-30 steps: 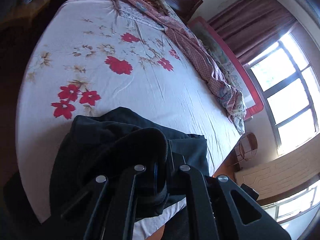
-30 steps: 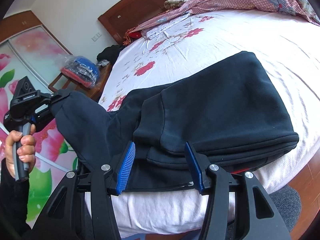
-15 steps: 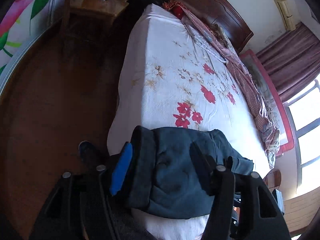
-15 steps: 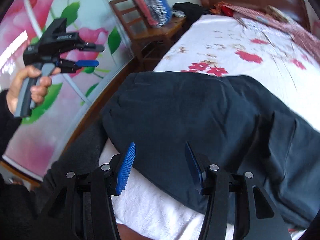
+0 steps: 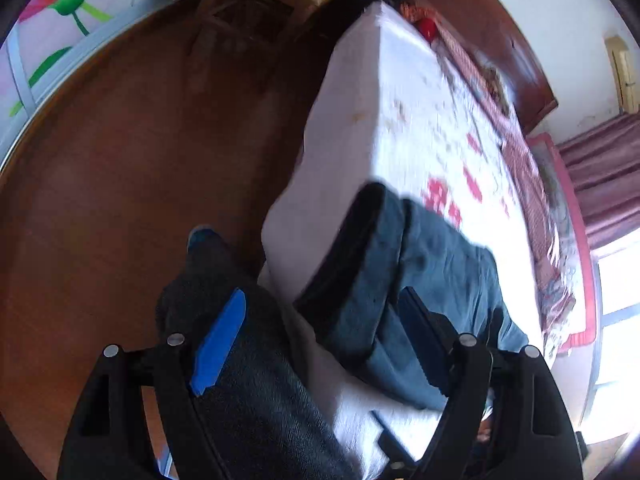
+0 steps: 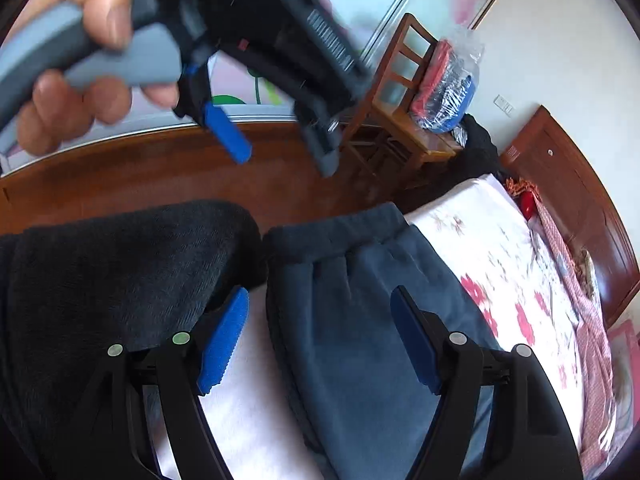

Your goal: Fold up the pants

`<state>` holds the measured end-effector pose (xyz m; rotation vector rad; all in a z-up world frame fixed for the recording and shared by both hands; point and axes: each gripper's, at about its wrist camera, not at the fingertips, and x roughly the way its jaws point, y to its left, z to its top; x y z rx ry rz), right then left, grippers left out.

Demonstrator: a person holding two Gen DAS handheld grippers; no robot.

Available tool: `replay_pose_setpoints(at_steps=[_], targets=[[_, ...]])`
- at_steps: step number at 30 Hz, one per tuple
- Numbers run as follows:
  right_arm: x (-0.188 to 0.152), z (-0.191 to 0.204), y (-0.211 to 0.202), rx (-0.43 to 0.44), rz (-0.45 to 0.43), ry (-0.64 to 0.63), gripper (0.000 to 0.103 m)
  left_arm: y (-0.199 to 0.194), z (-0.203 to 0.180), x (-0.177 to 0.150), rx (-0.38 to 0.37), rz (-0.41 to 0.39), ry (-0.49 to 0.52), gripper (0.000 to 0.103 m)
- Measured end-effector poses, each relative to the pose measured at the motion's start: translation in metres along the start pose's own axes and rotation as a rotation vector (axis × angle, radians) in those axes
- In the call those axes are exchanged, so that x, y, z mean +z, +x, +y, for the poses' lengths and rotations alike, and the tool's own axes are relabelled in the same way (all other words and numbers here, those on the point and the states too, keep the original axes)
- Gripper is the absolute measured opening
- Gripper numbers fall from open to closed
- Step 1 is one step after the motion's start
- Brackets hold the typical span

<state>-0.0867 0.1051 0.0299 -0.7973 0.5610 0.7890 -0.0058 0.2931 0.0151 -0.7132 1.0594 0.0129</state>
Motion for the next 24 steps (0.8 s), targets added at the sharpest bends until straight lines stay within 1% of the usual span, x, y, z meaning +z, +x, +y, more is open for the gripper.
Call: replay_pose_setpoints(at_steps=[1, 2, 5, 6, 7, 8, 9, 10, 12, 13, 14, 15, 16, 17, 18, 19, 20, 21, 23, 24], targets=[[0.007, 0.005, 0.008, -0.021, 0.013, -0.004, 0.073, -0.007, 0.003, 0.006, 0.001, -0.029, -0.008, 0.083], [0.012, 0.010, 0.017, -0.023, 0.037, -0.020, 0.073, -0.015, 0.007, 0.011, -0.012, -0.057, -0.020, 0.086], [0.021, 0.025, 0.037, -0.051, 0.091, -0.058, 0.073, -0.030, 0.016, 0.024, -0.034, -0.107, -0.043, 0.086], [0.023, 0.031, 0.044, -0.067, 0.128, -0.079, 0.073, -0.034, 0.023, 0.028, -0.042, -0.115, -0.047, 0.086], [0.023, 0.036, 0.054, -0.127, 0.167, -0.108, 0.073, -0.036, 0.026, 0.030, -0.052, -0.120, -0.053, 0.087], [0.025, 0.039, 0.062, -0.158, 0.188, -0.126, 0.073, -0.037, 0.029, 0.032, -0.056, -0.124, -0.059, 0.087], [0.026, 0.042, 0.070, -0.170, 0.212, -0.133, 0.071, -0.036, 0.032, 0.033, -0.062, -0.123, -0.064, 0.087], [0.026, 0.042, 0.074, -0.169, 0.232, -0.136, 0.065, -0.034, 0.033, 0.036, -0.072, -0.119, -0.071, 0.087], [0.031, 0.035, 0.070, -0.137, 0.231, -0.105, 0.047, -0.031, 0.038, 0.036, -0.093, -0.109, -0.090, 0.087], [0.033, 0.025, 0.063, -0.095, 0.229, -0.047, 0.043, -0.030, 0.040, 0.037, -0.104, -0.105, -0.101, 0.087], [0.034, 0.008, 0.056, -0.030, 0.223, 0.054, 0.035, -0.031, 0.041, 0.039, -0.111, -0.103, -0.107, 0.087], [0.035, -0.010, 0.051, 0.034, 0.216, 0.174, 0.032, -0.031, 0.042, 0.040, -0.115, -0.101, -0.110, 0.087], [0.033, -0.033, 0.042, 0.104, 0.199, 0.323, 0.026, -0.031, 0.041, 0.041, -0.118, -0.103, -0.109, 0.087], [0.028, -0.056, 0.032, 0.172, 0.167, 0.470, 0.024, -0.032, 0.037, 0.041, -0.122, -0.106, -0.104, 0.088], [0.019, -0.077, 0.022, 0.220, 0.131, 0.595, 0.024, -0.033, 0.031, 0.042, -0.135, -0.108, -0.092, 0.088], [0.010, -0.097, 0.010, 0.248, 0.097, 0.703, 0.024, -0.033, 0.021, 0.041, -0.156, -0.110, -0.067, 0.089], [-0.002, -0.118, -0.005, 0.279, 0.052, 0.805, 0.024, -0.033, 0.010, 0.041, -0.166, -0.109, -0.034, 0.092], [-0.017, -0.139, -0.022, 0.295, 0.000, 0.895, 0.023, -0.033, -0.007, 0.040, -0.164, -0.110, 0.022, 0.093], [-0.051, -0.174, -0.053, 0.301, -0.080, 1.053, 0.023, -0.032, -0.047, 0.033, -0.163, -0.115, 0.158, 0.094], [-0.073, -0.189, -0.072, 0.302, -0.136, 1.130, 0.023, -0.030, -0.071, 0.027, -0.166, -0.115, 0.234, 0.094]])
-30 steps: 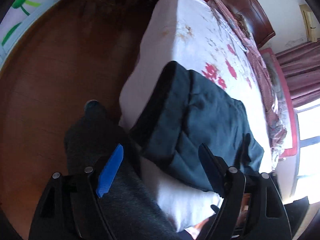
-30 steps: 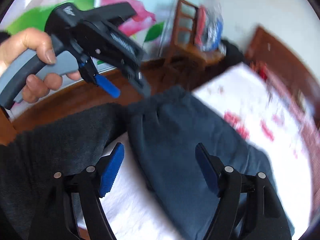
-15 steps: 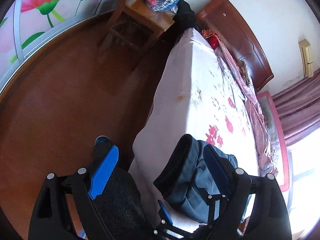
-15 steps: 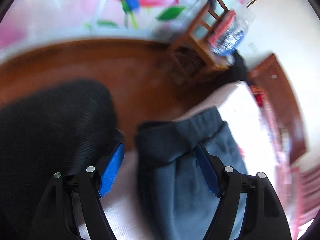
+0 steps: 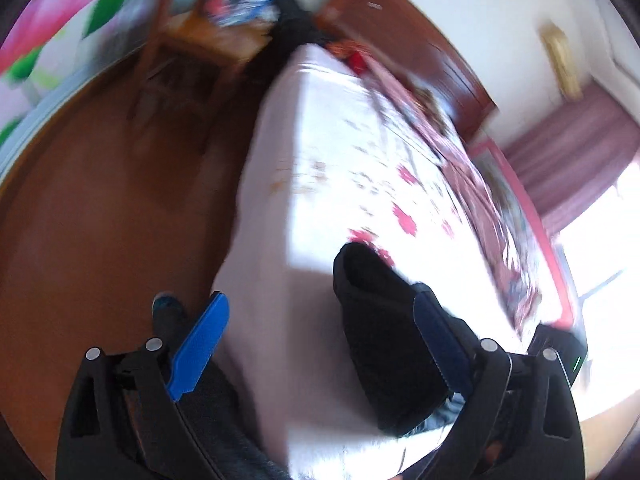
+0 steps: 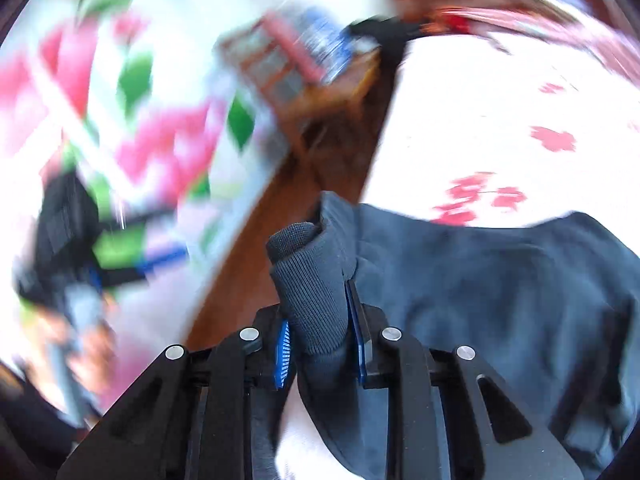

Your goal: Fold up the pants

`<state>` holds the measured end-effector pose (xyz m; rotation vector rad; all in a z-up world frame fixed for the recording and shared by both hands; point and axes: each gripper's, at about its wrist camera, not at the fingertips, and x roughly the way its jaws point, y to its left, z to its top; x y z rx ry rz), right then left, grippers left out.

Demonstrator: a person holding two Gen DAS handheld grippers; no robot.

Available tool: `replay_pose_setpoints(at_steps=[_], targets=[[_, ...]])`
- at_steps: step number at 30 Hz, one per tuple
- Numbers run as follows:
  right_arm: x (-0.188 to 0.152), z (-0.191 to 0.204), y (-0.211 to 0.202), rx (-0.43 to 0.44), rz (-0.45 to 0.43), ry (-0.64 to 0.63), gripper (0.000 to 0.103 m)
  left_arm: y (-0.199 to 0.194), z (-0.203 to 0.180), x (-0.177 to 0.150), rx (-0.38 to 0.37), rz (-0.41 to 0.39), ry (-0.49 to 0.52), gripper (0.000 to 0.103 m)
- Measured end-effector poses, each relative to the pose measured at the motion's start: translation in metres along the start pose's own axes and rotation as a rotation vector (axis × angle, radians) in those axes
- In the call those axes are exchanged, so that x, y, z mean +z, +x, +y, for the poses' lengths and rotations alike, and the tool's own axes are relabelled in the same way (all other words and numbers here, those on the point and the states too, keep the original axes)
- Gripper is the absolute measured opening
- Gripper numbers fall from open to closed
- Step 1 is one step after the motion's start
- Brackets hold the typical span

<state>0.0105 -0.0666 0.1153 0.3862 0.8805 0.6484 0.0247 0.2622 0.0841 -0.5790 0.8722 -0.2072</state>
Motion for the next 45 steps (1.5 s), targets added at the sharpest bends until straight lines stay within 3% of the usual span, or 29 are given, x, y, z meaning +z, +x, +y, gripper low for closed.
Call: replay_pose_setpoints(at_steps=[4, 7, 11, 17, 20, 22, 23, 24, 26, 28, 32, 33, 36, 40, 45], targets=[[0.004, -0.074, -0.101, 0.066, -0.218, 0.194, 0.023, 0.028, -0.088, -0.007, -0.081, 0.045, 0.219, 0.097], [-0.009, -0.124, -0.164, 0.028, -0.360, 0.262, 0.023, 0.054, -0.141, -0.016, -0.139, 0.109, 0.304, 0.097], [-0.053, -0.206, -0.226, -0.028, -0.525, 0.398, 0.023, 0.084, -0.199, -0.039, -0.183, 0.191, 0.410, 0.097], [-0.139, -0.309, -0.240, -0.151, -0.600, 0.660, 0.023, 0.122, -0.264, -0.101, -0.185, 0.346, 0.576, 0.097], [-0.172, -0.337, -0.250, -0.091, -0.687, 0.818, 0.022, 0.140, -0.269, -0.131, -0.163, 0.433, 0.629, 0.097], [-0.173, -0.345, -0.257, -0.156, -0.616, 0.873, 0.023, 0.149, -0.265, -0.145, -0.135, 0.470, 0.645, 0.097], [-0.171, -0.345, -0.258, -0.179, -0.579, 0.903, 0.043, 0.153, -0.261, -0.150, -0.118, 0.488, 0.641, 0.097], [-0.172, -0.344, -0.263, -0.191, -0.574, 0.957, 0.051, 0.154, -0.257, -0.152, -0.109, 0.495, 0.633, 0.097], [-0.163, -0.333, -0.267, -0.117, -0.600, 0.994, 0.051, 0.155, -0.247, -0.155, -0.107, 0.501, 0.601, 0.097], [-0.144, -0.311, -0.267, -0.057, -0.621, 0.938, 0.051, 0.157, -0.236, -0.158, -0.099, 0.520, 0.556, 0.097], [-0.112, -0.287, -0.262, -0.037, -0.619, 0.859, 0.050, 0.157, -0.223, -0.167, -0.103, 0.542, 0.525, 0.097], [-0.106, -0.286, -0.259, -0.041, -0.594, 0.854, 0.038, 0.156, -0.221, -0.169, -0.101, 0.545, 0.526, 0.097], [-0.104, -0.284, -0.250, -0.147, -0.491, 0.875, 0.035, 0.152, -0.215, -0.169, -0.110, 0.544, 0.502, 0.097], [-0.109, -0.277, -0.247, -0.255, -0.443, 0.893, 0.035, 0.147, -0.208, -0.163, -0.123, 0.525, 0.471, 0.097], [-0.113, -0.285, -0.240, -0.301, -0.412, 0.933, 0.035, 0.146, -0.204, -0.158, -0.140, 0.518, 0.448, 0.098]])
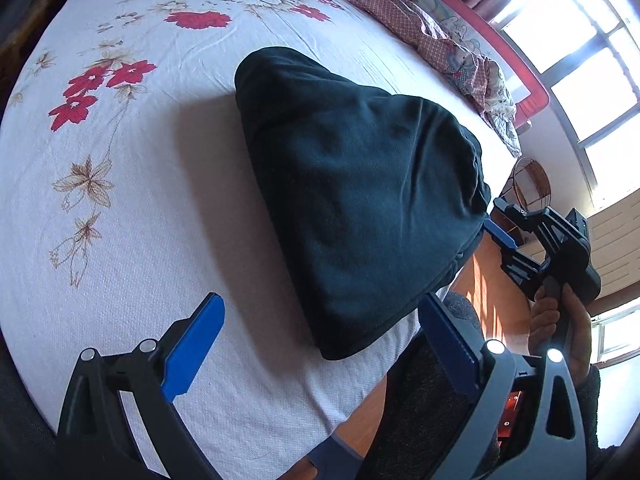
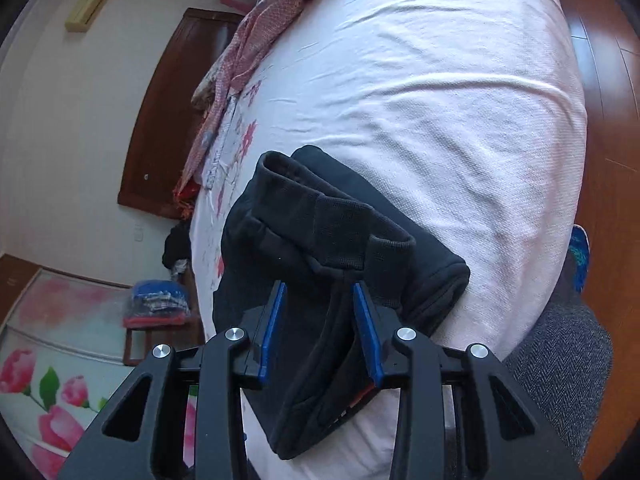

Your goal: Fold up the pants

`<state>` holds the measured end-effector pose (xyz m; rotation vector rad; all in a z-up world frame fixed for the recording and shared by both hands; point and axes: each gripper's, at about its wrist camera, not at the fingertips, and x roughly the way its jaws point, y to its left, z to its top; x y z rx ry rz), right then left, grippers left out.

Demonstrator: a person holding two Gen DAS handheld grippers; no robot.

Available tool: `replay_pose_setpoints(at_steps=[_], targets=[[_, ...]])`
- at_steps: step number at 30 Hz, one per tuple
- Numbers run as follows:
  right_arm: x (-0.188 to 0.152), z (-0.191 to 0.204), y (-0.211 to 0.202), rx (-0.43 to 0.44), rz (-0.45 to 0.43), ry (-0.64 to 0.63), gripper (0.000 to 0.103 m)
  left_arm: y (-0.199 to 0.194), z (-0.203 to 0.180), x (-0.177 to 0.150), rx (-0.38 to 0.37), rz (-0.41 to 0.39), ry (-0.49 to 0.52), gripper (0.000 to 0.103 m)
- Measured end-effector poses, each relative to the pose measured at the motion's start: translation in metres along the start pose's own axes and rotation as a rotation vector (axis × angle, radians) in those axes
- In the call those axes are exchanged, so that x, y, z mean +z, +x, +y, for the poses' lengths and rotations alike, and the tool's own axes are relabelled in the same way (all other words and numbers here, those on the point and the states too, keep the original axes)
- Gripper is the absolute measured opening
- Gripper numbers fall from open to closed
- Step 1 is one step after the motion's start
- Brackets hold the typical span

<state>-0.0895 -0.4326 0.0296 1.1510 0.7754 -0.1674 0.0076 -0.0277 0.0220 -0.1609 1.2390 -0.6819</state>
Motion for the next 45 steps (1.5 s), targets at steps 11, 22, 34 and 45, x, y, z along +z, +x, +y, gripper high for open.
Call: replay_pose_setpoints(at_steps=[11, 22, 34, 45], targets=[[-0.006, -0.012, 0.007, -0.017, 0.014, 0.089, 0.034, -0.007, -0.003, 0.000, -0.010, -0.014, 0.010, 0.098], [-0.019, 0.032, -0.036, 0.061, -0.077, -0.176, 0.004, -0.011, -0.006, -0.005, 0.015, -0.026, 0.024, 0.098], [-0.023, -0.050, -0.026, 0.001, -0.055, 0.069, 0.035, 0.046, -0.079, 0.032, -0.078, -0.038, 0.371, 0.101], [0.036, 0.045, 0.029, 0.301, -0.086, -0.198, 0.036, 0.086, -0.125, -0.016, 0.016, -0.022, 0.649, 0.101]])
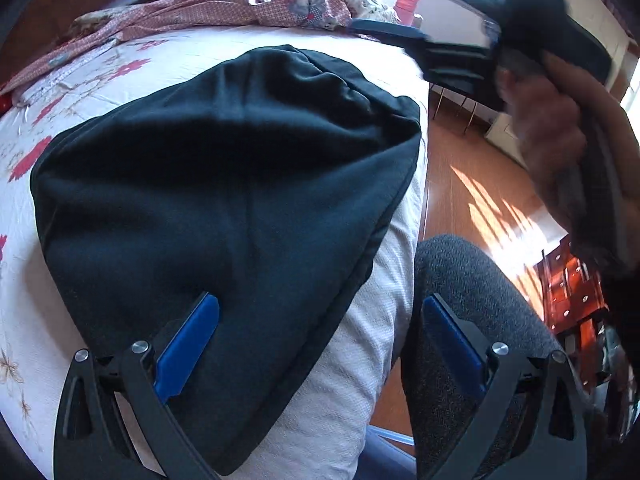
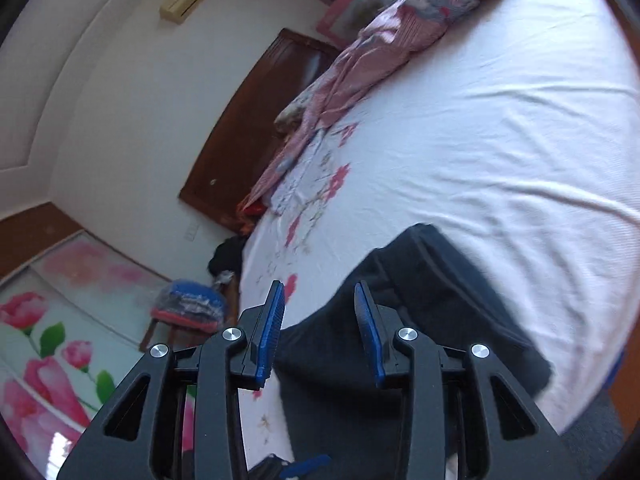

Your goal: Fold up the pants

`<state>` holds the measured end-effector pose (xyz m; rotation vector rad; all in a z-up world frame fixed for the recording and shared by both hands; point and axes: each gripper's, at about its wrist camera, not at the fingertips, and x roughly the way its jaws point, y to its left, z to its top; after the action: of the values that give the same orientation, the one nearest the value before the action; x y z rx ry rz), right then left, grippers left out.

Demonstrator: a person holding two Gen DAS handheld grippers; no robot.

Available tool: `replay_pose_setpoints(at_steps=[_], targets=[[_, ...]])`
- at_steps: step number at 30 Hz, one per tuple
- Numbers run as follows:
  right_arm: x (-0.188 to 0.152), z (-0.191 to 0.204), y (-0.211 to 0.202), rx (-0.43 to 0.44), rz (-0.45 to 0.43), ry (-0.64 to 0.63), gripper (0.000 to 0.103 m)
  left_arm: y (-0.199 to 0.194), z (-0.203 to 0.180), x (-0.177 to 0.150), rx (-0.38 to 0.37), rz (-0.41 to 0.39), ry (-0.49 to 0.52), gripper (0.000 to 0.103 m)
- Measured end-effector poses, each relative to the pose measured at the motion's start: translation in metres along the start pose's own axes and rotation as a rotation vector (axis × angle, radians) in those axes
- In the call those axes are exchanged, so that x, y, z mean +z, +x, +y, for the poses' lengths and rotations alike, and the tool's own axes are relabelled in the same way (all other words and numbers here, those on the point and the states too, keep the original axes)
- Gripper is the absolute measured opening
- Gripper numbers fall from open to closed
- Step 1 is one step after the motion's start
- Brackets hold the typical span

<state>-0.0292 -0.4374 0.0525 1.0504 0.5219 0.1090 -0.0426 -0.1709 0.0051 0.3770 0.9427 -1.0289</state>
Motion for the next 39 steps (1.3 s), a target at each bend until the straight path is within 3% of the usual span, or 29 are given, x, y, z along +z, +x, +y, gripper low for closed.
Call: replay_pose_setpoints(at_steps=[1, 2, 3, 4, 6, 9, 12, 16, 18, 19, 21, 24, 25, 26, 28, 29, 30, 32, 34, 35, 37, 39], targets=[[0.004, -0.011, 0.017, 0.022, 0.030, 0.017, 0.036, 0.001, -0.003, -0.003, 0.017, 0.003, 0.025, 0.101], [0.009, -0.024, 0.028, -0.027, 0.027, 0.008, 0.035, 0.002, -0.006, -0.005, 0.029, 0.004, 0.043, 0.101], [0.013, -0.040, 0.035, -0.111, 0.026, -0.003, 0.011, 0.003, -0.008, -0.008, 0.039, 0.001, 0.060, 0.101], [0.014, -0.061, 0.039, -0.151, 0.022, 0.025, 0.000, 0.004, -0.010, -0.010, 0.044, -0.003, 0.081, 0.101], [0.016, -0.091, 0.039, -0.058, 0.017, 0.130, 0.000, 0.005, -0.012, -0.014, 0.048, -0.010, 0.110, 0.101], [0.018, -0.058, 0.037, -0.139, 0.037, 0.016, 0.000, 0.003, -0.010, -0.014, 0.049, -0.007, 0.112, 0.101], [0.017, -0.050, 0.006, -0.045, -0.024, 0.107, 0.001, -0.007, -0.011, -0.014, 0.053, -0.010, 0.122, 0.101], [-0.021, -0.040, -0.027, 0.095, 0.070, 0.060, 0.001, -0.023, -0.011, -0.020, 0.006, -0.024, 0.100, 0.101], [-0.037, -0.065, -0.038, -0.005, 0.085, 0.054, 0.001, -0.015, -0.011, -0.023, 0.028, 0.001, 0.146, 0.101], [-0.042, -0.091, -0.041, -0.002, 0.076, 0.108, 0.000, -0.012, -0.015, -0.026, 0.042, 0.006, 0.170, 0.101], [-0.050, -0.125, -0.045, 0.119, 0.048, 0.236, 0.000, -0.009, -0.021, -0.028, 0.051, 0.004, 0.209, 0.101], [-0.042, -0.091, -0.044, 0.050, 0.082, 0.130, 0.001, -0.012, -0.023, -0.028, 0.069, 0.023, 0.231, 0.101], [-0.037, -0.082, -0.047, 0.081, 0.088, 0.132, 0.001, -0.019, -0.020, -0.027, 0.055, 0.025, 0.214, 0.101], [-0.032, -0.071, -0.054, 0.132, 0.071, 0.108, 0.003, -0.028, -0.017, -0.027, 0.031, 0.015, 0.194, 0.101], [-0.017, -0.053, -0.070, 0.127, 0.032, 0.035, 0.031, -0.053, 0.000, -0.026, 0.004, -0.029, 0.116, 0.101], [-0.008, -0.053, -0.076, 0.077, 0.013, 0.026, 0.081, -0.064, 0.015, -0.024, -0.012, -0.048, 0.051, 0.101], [0.000, -0.056, -0.079, 0.016, -0.013, 0.024, 0.091, -0.071, 0.031, -0.023, -0.051, -0.060, -0.025, 0.101], [0.018, -0.073, -0.071, -0.022, 0.024, 0.027, 0.091, -0.077, 0.071, -0.026, -0.116, -0.062, -0.230, 0.101], [0.024, -0.095, -0.056, -0.100, 0.098, 0.060, 0.091, -0.074, 0.121, -0.031, -0.230, -0.073, -0.494, 0.101], [0.024, -0.103, -0.047, -0.088, 0.146, 0.067, 0.091, -0.073, 0.138, -0.037, -0.279, -0.093, -0.605, 0.101], [0.021, -0.111, -0.037, -0.066, 0.186, 0.066, 0.091, -0.072, 0.163, -0.044, -0.346, -0.142, -0.734, 0.101], [0.016, -0.119, -0.028, 0.001, 0.233, 0.098, 0.091, -0.071, 0.174, -0.047, -0.381, -0.162, -0.794, 0.101]])
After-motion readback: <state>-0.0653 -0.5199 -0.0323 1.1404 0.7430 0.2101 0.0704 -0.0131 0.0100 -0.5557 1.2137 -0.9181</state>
